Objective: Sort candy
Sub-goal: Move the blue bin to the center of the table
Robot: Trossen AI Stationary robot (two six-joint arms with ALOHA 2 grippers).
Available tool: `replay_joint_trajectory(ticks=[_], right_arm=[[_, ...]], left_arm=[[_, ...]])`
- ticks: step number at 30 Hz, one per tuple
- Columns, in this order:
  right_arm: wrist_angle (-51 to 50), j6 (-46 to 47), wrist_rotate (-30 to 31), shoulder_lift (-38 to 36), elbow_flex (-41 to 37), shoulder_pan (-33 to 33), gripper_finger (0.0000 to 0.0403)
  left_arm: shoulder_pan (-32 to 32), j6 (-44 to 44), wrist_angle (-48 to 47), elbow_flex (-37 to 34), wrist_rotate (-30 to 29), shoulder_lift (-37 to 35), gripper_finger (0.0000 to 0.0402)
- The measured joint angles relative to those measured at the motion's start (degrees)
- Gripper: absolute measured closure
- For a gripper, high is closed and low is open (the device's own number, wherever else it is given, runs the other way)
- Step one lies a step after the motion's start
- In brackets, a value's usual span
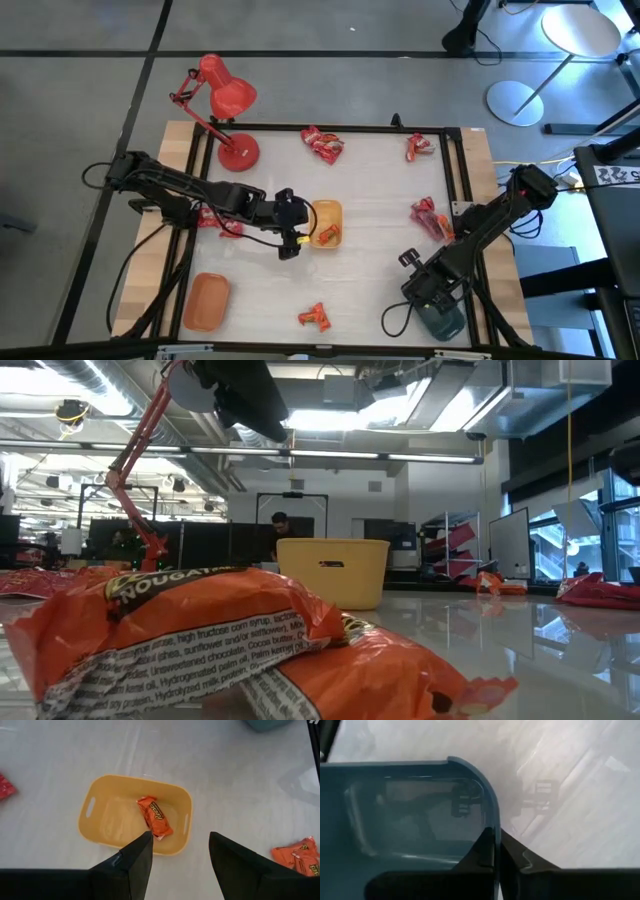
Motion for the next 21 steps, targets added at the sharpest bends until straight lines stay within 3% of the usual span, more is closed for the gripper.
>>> replay_joint_trajectory(ticks=[9,15,21], right_arm=[[-3.24,1.75,0.26,-4.70,5.21,-9.14,0.0401],[-3.12,0.74,0.27,-8.61,5.25,-21.96,0.0402],[0.60,-2.76,-3.22,-7.64,5.25,-36.02,0.0402]], left_arm=[[-1.23,2.20,0.00,0.00,-0.03,0.00,0.0218],[-4.36,2.92,-0.08,0.00,-0.28,0.00,0.0218],[-7.42,2.30,-3.49,0.00,-5.60,0.00,0.0218]])
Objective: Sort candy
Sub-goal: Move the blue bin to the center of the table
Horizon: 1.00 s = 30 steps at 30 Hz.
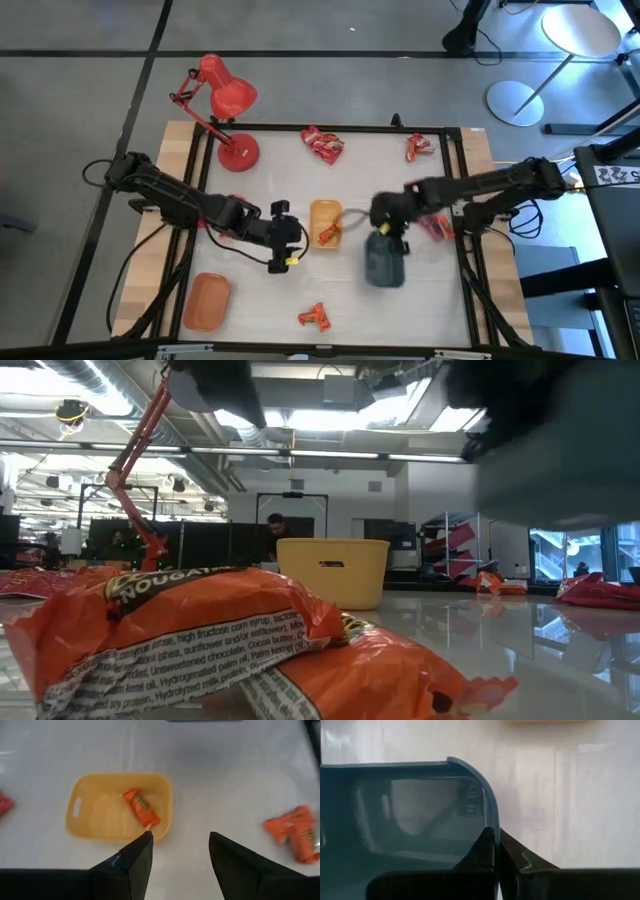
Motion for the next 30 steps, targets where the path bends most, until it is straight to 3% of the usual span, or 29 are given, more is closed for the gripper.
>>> replay_joint_trajectory(ticks=[11,23,30], right_arm=[[3.85,-9.19,-5.25,8.21,0.85,-14.01,0.0403],[-2.40,-15.45,2.22,19.29,9.81,-15.44,0.0403],[-1.89,-17.32,1.33,20.67,9.80,-18.32,0.0403]], left_arm=[[0.09,-2.36,-4.92,-0.02,-3.79,0.02,0.0218],[2.09,-3.64,-5.17,-0.02,-3.77,0.02,0.0218],[2.13,-3.52,-5.18,-0.02,-3.77,0.02,0.0218]])
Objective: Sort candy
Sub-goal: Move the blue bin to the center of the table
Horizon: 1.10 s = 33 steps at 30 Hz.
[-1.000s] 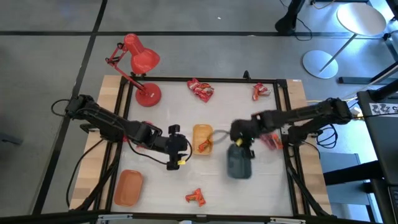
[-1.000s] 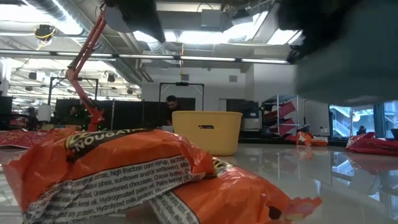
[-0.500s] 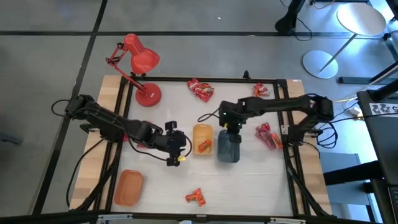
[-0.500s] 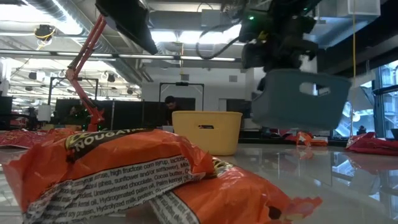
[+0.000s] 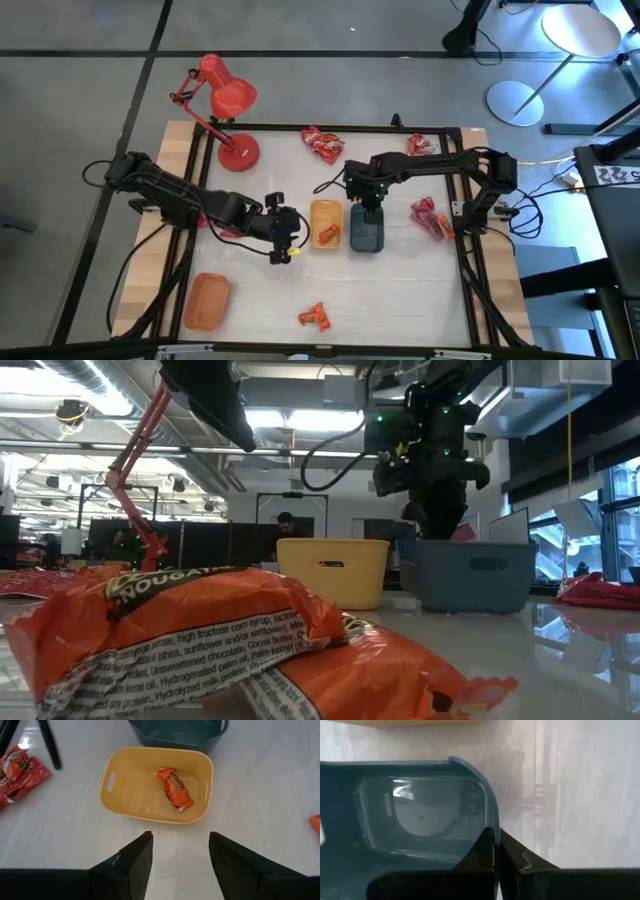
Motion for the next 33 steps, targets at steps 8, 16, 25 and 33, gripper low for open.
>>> replay_joint_trajectory(ticks=[8,16,25,33], right_arm=[[2.26,-2.17,-3.92,0.23,0.00,-1.48,0.0403],[3.16,-1.94,-4.32,0.26,0.00,-1.45,0.0403],[3.62,-1.72,-3.15,0.26,0.00,-1.43,0.0386],[3.62,-0.53,-0.71,0.26,0.00,-1.43,0.0336]], left_arm=[[0.00,0.55,-0.14,0.00,0.02,0.00,0.0218],[-0.02,1.00,-0.12,0.00,0.02,0.00,0.0218],[-0.02,0.73,-0.12,0.00,0.04,0.00,0.0218],[-0.01,0.26,-0.14,0.00,0.05,0.00,0.0218]])
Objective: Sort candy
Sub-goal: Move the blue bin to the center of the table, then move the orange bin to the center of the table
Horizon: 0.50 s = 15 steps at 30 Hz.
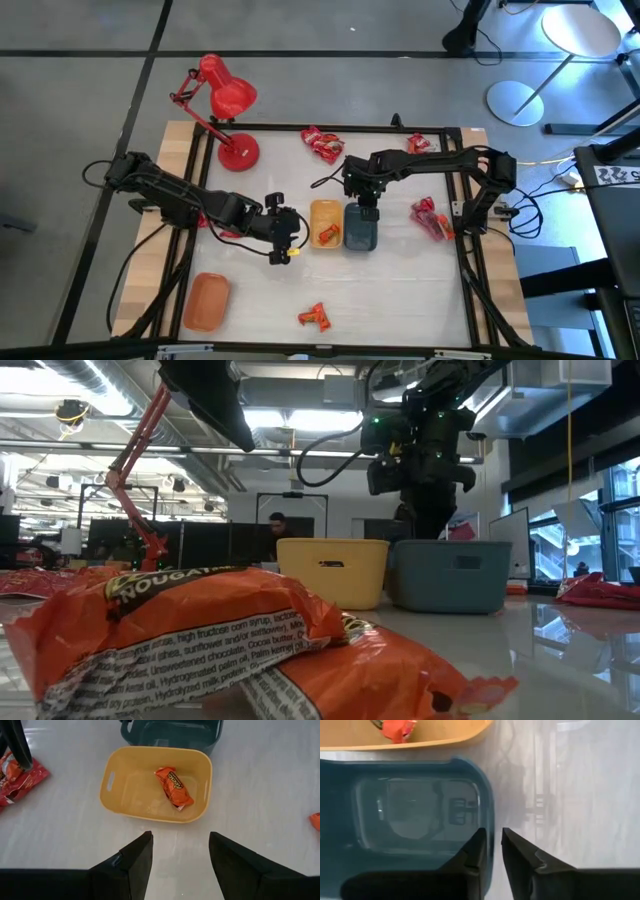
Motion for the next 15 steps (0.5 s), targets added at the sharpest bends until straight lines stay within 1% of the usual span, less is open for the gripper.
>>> replay_joint_trajectory(ticks=[8,15], right_arm=[[-0.27,0.00,2.04,-0.02,0.09,0.00,0.0308],[-9.63,-0.25,1.49,-0.09,6.70,0.04,0.0302]], left_arm=[[-0.01,-0.05,0.00,0.00,-0.01,0.00,0.0218],[0.01,-0.38,0.01,0.00,0.02,0.00,0.0218]])
